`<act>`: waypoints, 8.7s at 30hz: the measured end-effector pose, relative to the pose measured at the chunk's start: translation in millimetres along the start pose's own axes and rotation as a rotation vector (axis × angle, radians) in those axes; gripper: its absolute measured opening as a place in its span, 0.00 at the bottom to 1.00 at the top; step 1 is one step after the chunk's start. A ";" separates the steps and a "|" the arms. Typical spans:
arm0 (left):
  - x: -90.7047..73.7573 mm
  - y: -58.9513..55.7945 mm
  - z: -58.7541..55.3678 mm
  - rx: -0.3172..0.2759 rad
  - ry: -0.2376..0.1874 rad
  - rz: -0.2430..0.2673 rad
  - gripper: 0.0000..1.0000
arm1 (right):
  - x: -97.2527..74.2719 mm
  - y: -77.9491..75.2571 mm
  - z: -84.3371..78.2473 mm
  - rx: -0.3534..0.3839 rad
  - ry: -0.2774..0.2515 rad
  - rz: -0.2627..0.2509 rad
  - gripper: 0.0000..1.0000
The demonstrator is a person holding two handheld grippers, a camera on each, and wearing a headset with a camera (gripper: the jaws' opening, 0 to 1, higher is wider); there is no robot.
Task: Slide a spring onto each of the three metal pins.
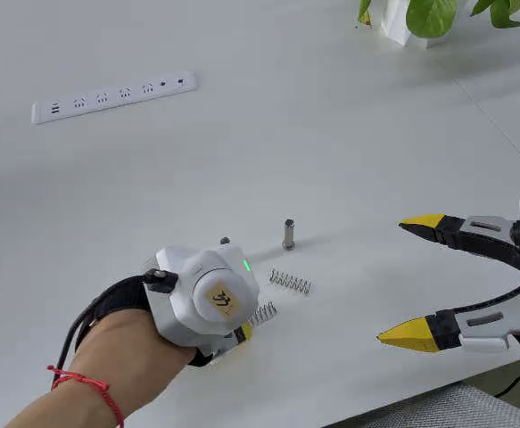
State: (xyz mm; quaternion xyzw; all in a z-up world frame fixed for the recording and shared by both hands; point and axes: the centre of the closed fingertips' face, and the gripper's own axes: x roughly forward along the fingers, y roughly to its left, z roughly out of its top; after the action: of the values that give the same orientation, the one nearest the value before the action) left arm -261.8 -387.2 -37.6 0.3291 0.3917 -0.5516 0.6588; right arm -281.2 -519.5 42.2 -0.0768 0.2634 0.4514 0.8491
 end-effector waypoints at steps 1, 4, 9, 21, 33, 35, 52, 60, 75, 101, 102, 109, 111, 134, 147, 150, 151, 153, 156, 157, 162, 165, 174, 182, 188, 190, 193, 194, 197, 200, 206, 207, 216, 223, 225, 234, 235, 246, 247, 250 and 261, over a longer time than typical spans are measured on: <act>-0.1 -0.7 0.2 -0.006 -0.004 -0.001 0.07 | 0.4 0.5 0.1 0.001 0.001 0.001 0.87; -1.5 -4.4 1.3 -0.024 -0.023 -0.010 0.07 | 2.2 2.3 1.2 0.000 0.001 0.005 0.86; -4.8 -6.3 0.8 -0.047 -0.042 -0.012 0.07 | 5.1 6.2 3.0 -0.006 0.004 0.017 0.86; -28.6 -9.9 19.7 -0.126 -0.197 -0.011 0.07 | 6.5 15.4 22.5 -0.035 -0.002 0.047 0.83; -75.5 -11.1 48.5 -0.173 -0.426 0.010 0.07 | 15.4 39.0 71.1 -0.081 -0.024 0.140 0.71; -83.9 -11.8 52.2 -0.178 -0.463 0.014 0.07 | 17.7 43.6 81.0 -0.084 -0.036 0.163 0.66; -130.3 -15.2 68.9 -0.232 -0.694 0.043 0.06 | 40.2 72.7 130.7 -0.031 -0.080 0.284 0.34; -140.9 -16.2 71.6 -0.249 -0.753 0.045 0.07 | 41.4 81.4 139.2 0.003 -0.102 0.321 0.23; -147.6 -18.6 78.9 -0.254 -0.799 0.032 0.07 | 39.1 83.8 145.0 0.040 -0.121 0.349 0.11; -145.1 -23.8 79.7 -0.243 -0.799 0.005 0.07 | 39.4 91.4 147.4 0.003 -0.100 0.353 0.07; -145.0 -23.9 79.7 -0.241 -0.799 0.005 0.07 | 39.3 92.1 147.5 -0.001 -0.099 0.352 0.07; -144.3 -25.4 79.6 -0.245 -0.798 -0.006 0.07 | 38.5 94.3 149.6 -0.007 -0.104 0.363 0.06; -144.4 -25.5 79.5 -0.246 -0.799 -0.007 0.07 | 38.4 94.6 149.8 -0.008 -0.105 0.364 0.06; -139.4 -28.0 79.4 -0.237 -0.781 -0.024 0.07 | 35.1 96.2 153.3 -0.048 -0.093 0.374 0.06; -136.6 -31.6 79.3 -0.237 -0.776 -0.036 0.07 | 36.1 98.1 150.1 -0.124 -0.047 0.378 0.06; -136.4 -31.6 79.1 -0.238 -0.775 -0.035 0.07 | 37.2 98.8 150.0 -0.142 -0.038 0.379 0.06; -136.3 -31.6 79.1 -0.239 -0.774 -0.035 0.07 | 37.4 99.0 150.1 -0.147 -0.035 0.379 0.06; -136.4 -31.9 79.2 -0.240 -0.776 -0.036 0.07 | 37.7 100.6 150.8 -0.160 -0.028 0.379 0.06; -136.4 -32.7 79.7 -0.242 -0.778 -0.041 0.07 | 38.2 103.7 152.2 -0.182 -0.018 0.379 0.06; -136.3 -32.8 79.9 -0.242 -0.777 -0.041 0.07 | 38.3 104.9 152.4 -0.200 -0.012 0.378 0.06; -136.4 -33.6 81.0 -0.244 -0.781 -0.046 0.07 | 38.2 108.2 153.5 -0.249 0.008 0.375 0.06; -136.7 -33.8 80.7 -0.244 -0.782 -0.046 0.07 | 38.1 108.3 153.3 -0.266 0.016 0.374 0.06; -138.8 -34.9 80.7 -0.233 -0.790 -0.041 0.06 | 37.9 108.0 154.3 -0.260 0.023 0.374 0.06; -138.9 -35.7 79.3 -0.224 -0.789 -0.042 0.06 | 38.1 108.2 154.3 -0.248 0.031 0.380 0.08; -140.8 -35.7 80.6 -0.222 -0.794 -0.043 0.06 | 37.7 106.2 153.0 -0.252 0.056 0.387 0.15; -140.8 -35.7 80.8 -0.217 -0.791 -0.043 0.06 | 36.2 105.9 153.9 -0.267 0.070 0.402 0.16; -140.3 -36.4 81.2 -0.212 -0.788 -0.048 0.06 | 32.4 105.9 154.4 -0.304 0.116 0.440 0.20; -139.9 -36.7 81.3 -0.208 -0.786 -0.049 0.06 | 31.3 104.7 153.2 -0.330 0.143 0.460 0.21; -139.5 -36.5 82.1 -0.203 -0.784 -0.049 0.06 | 30.5 104.2 152.7 -0.386 0.200 0.503 0.21; -139.6 -36.1 82.7 -0.200 -0.784 -0.049 0.06 | 31.8 103.5 152.4 -0.460 0.257 0.546 0.21; -139.4 -35.7 82.0 -0.191 -0.778 -0.050 0.06 | 34.6 108.1 152.4 -0.551 0.366 0.649 0.20; -139.4 -35.3 81.7 -0.189 -0.777 -0.049 0.06 | 34.7 109.4 150.4 -0.581 0.393 0.672 0.19; -140.1 -34.5 81.5 -0.189 -0.778 -0.050 0.06 | 42.2 110.9 143.1 -0.696 0.509 0.743 0.14; -138.7 -35.7 83.7 -0.181 -0.778 -0.059 0.06 | 40.3 110.9 131.2 -0.768 0.601 0.780 0.13; -138.4 -35.5 84.1 -0.180 -0.778 -0.060 0.06 | 39.9 110.7 129.4 -0.778 0.612 0.783 0.13; -139.0 -35.5 85.1 -0.177 -0.780 -0.066 0.06 | 39.9 109.9 126.1 -0.798 0.630 0.791 0.10; -139.0 -35.5 85.1 -0.177 -0.780 -0.065 0.06 | 40.1 109.7 126.1 -0.800 0.629 0.791 0.09; -138.1 -35.3 84.3 -0.180 -0.782 -0.064 0.06 | 41.4 110.6 124.7 -0.807 0.638 0.792 0.07; -138.0 -35.1 84.0 -0.180 -0.781 -0.063 0.06 | 41.8 110.8 124.5 -0.809 0.638 0.791 0.07; -137.5 -35.0 82.9 -0.180 -0.779 -0.062 0.06 | 42.2 110.9 123.6 -0.811 0.640 0.789 0.07; -136.5 -34.9 79.5 -0.178 -0.773 -0.054 0.06 | 46.3 112.4 122.2 -0.812 0.633 0.783 0.07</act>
State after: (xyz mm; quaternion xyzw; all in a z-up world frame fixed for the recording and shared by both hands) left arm -295.6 -398.1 120.2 0.0286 0.1694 -0.6159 0.7688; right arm -304.6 -375.6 134.1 -0.4196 0.3179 0.7470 0.4060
